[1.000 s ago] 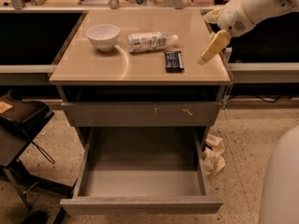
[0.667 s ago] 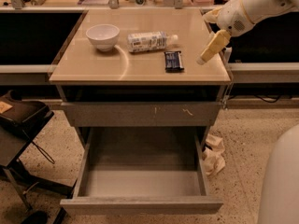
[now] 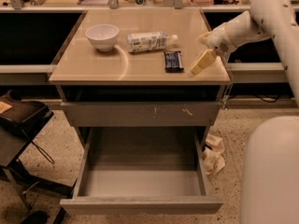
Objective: Place rxbar blueberry into middle drawer
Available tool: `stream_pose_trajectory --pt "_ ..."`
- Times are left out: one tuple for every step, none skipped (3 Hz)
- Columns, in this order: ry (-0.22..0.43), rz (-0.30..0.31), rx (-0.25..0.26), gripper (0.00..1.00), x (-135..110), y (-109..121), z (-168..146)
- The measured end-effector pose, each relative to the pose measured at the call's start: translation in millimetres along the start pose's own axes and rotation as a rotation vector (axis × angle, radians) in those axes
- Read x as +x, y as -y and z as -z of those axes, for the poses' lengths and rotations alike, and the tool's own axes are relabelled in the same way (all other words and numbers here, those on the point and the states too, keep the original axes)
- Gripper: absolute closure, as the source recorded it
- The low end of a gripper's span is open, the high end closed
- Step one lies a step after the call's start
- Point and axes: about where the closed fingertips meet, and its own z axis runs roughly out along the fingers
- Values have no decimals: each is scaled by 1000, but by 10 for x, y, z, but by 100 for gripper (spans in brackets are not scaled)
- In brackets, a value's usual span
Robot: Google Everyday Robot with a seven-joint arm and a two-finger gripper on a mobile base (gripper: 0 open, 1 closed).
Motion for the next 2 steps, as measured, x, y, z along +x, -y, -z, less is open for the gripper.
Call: stream_pose_trajectory --pt "0 -14 -14 0 99 17 -124" --pt "21 -27 -6 0 96 103 -174"
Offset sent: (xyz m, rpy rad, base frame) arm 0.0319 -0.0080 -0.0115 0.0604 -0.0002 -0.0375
